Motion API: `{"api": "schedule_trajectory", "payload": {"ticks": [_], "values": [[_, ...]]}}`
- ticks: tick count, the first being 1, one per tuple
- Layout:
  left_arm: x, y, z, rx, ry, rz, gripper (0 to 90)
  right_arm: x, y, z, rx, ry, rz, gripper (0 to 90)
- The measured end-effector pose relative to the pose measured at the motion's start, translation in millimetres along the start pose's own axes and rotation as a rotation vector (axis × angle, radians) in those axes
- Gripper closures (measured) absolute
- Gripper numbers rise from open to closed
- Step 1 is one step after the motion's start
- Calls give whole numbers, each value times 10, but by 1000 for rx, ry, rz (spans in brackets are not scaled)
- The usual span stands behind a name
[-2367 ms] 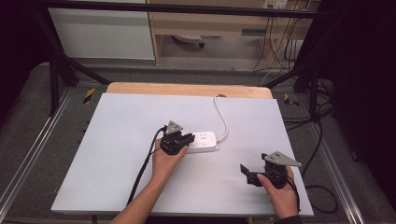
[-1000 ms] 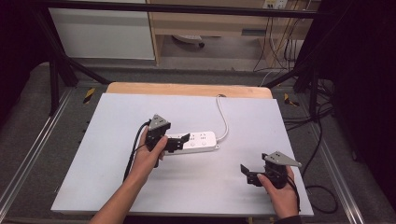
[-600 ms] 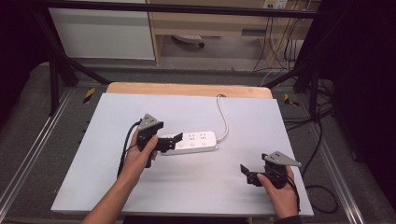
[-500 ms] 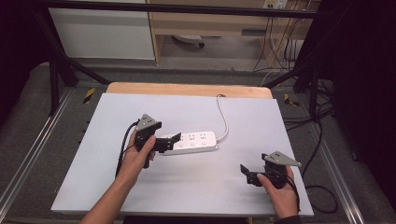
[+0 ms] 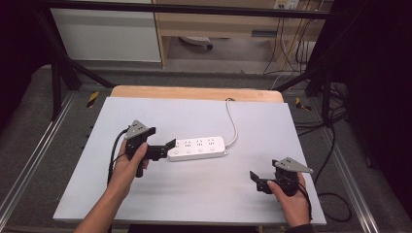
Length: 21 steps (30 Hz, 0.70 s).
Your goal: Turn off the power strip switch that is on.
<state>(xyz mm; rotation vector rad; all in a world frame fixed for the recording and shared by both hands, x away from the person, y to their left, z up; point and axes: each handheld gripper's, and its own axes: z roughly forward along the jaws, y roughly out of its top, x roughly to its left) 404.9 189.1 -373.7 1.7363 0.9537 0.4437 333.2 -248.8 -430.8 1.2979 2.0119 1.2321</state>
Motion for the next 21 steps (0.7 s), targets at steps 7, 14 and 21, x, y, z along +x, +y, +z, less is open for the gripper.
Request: {"api": "schedule_trajectory", "payload": {"ticks": [7, 14, 21], "values": [[70, -26, -131, -10, 14, 1, 58, 1, -1, 3, 0, 0, -1, 28], [117, -62, -244, -13, 24, -11, 57, 4, -2, 8, 0, 0, -2, 28], [181, -93, -361, -19, 38, -28, 57, 3, -2, 8, 2, 0, 0, 28]]}}
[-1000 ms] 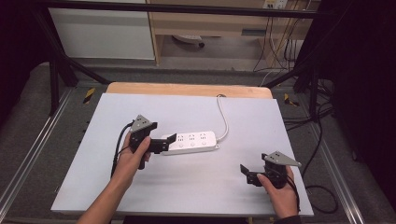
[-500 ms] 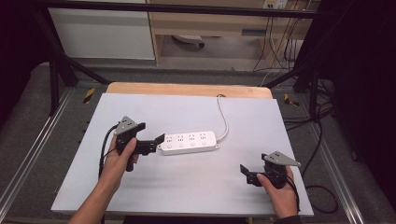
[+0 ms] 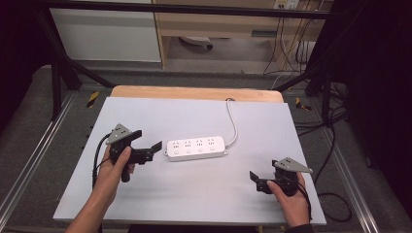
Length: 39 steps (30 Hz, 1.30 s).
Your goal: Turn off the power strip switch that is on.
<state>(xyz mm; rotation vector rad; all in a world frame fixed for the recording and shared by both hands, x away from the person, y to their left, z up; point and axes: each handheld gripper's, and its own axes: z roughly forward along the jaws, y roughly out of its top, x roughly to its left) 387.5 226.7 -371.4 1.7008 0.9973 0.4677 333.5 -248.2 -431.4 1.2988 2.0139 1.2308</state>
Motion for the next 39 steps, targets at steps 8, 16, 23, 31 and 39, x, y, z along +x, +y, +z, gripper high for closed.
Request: {"api": "schedule_trajectory", "payload": {"ticks": [8, 16, 23, 31, 39], "values": [[55, -51, -116, 0, 10, -9, 57, 1, 0, 3, -1, 0, -2, 28], [159, -75, -265, -15, 24, -26, 57, -1, -2, 3, 1, 0, -3, 28], [232, -124, -370, -9, 34, -31, 57, 1, -2, 8, 2, -1, -3, 29], [281, -203, -483, -3, 43, -40, 56, 1, -4, 6, 3, -1, -2, 29], [324, -264, -585, -2, 53, -49, 56, 0, -4, 7, 5, -2, -2, 29]]}}
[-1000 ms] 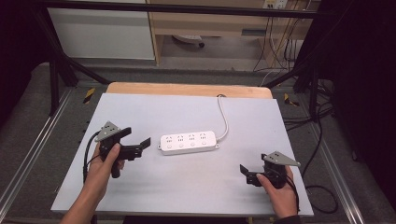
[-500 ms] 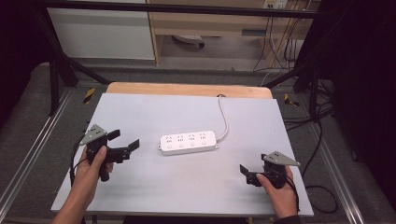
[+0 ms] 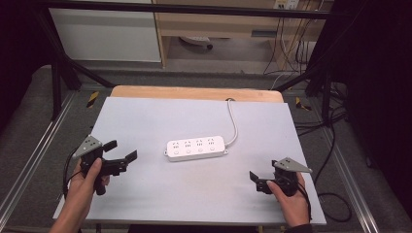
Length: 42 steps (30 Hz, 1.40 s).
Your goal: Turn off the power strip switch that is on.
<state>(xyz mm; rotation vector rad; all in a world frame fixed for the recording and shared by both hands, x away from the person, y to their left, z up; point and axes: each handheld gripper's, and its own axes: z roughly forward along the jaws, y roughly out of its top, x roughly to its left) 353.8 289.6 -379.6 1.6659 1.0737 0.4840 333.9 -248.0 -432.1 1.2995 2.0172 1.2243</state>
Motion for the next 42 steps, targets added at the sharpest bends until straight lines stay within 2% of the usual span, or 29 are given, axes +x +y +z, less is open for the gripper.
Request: {"api": "schedule_trajectory", "payload": {"ticks": [15, 22, 30, 42], "values": [[181, -139, -185, -2, 42, -31, 56, -2, -3, 5, 5, 2, 4, 29], [208, -222, -206, 15, 50, -20, 56, -2, -5, 6, 6, 1, 5, 29], [255, -353, -212, 32, 58, -38, 58, -1, -5, 6, 6, 1, 5, 29], [214, -479, -114, 93, 54, 5, 60, -6, -5, 4, 6, -2, 5, 29]]}}
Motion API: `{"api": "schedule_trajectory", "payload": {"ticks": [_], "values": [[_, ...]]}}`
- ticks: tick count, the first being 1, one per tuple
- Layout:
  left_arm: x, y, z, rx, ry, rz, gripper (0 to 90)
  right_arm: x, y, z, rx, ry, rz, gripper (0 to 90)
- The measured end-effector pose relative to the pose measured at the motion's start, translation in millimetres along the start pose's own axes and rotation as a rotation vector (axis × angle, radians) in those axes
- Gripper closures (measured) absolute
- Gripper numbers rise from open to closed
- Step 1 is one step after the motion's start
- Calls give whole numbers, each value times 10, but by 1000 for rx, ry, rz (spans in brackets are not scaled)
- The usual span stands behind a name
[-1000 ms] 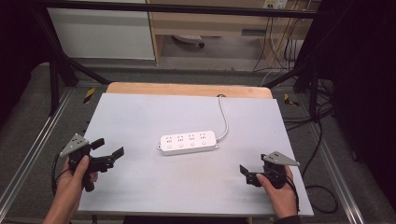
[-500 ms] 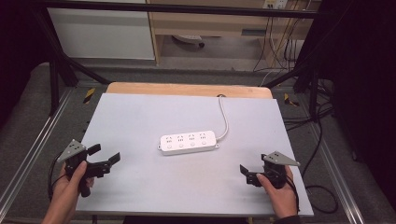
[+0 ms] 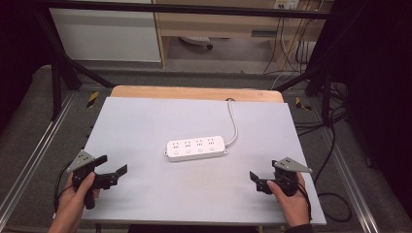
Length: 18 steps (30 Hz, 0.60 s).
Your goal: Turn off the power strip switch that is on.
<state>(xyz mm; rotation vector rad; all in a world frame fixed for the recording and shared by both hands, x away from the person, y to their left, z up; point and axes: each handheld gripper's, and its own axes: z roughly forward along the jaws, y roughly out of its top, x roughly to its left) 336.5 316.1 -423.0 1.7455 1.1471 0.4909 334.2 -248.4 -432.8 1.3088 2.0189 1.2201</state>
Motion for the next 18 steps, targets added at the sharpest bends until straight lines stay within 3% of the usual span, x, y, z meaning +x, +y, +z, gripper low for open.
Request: {"api": "schedule_trajectory", "payload": {"ticks": [6, 11, 15, 18], "values": [[-43, -95, 114, 47, -3, 13, 64, -1, -6, 8, 6, -1, -5, 29], [-118, -136, 179, 78, -30, 46, 64, -20, -28, 36, 27, -13, 3, 29], [-152, -136, 189, 73, -44, 54, 64, -57, -84, 121, 91, -50, 19, 28], [-148, -121, 173, 59, -43, 49, 64, -93, -145, 249, 178, -103, 31, 35]]}}
